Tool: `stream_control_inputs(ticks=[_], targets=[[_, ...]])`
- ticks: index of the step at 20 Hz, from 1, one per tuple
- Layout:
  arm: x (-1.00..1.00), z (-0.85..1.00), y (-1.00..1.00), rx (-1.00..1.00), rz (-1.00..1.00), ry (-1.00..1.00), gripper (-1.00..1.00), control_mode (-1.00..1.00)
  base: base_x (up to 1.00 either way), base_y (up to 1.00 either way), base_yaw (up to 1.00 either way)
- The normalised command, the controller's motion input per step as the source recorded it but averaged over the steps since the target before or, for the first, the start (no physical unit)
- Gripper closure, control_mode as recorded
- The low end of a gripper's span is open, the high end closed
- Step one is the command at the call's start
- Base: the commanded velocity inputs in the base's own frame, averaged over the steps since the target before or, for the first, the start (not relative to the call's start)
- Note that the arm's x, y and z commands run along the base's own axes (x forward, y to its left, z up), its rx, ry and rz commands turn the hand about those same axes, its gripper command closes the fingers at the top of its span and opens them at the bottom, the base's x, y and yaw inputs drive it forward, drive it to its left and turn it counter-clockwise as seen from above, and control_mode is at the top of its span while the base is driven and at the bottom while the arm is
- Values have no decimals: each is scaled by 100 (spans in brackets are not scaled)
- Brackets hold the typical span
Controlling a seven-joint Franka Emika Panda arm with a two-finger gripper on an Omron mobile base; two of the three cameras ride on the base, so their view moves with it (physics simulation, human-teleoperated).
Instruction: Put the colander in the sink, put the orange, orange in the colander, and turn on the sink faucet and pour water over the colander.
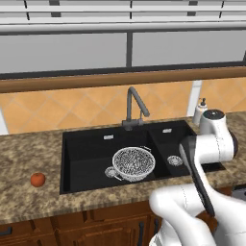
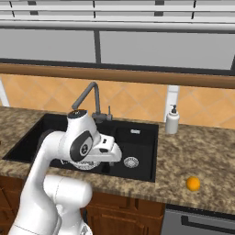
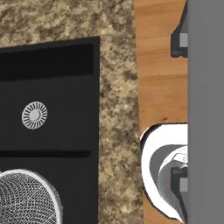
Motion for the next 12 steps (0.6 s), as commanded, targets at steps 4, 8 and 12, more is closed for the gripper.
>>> stream_control_inputs(ticks=[4, 8, 12], targets=[[-1, 16, -95, 2, -19, 8, -100, -100, 0, 0, 0], [0, 6, -82, 0, -15, 4, -100, -100, 0, 0, 0], [0, 0, -68, 0, -10, 0, -100, -100, 0, 0, 0]])
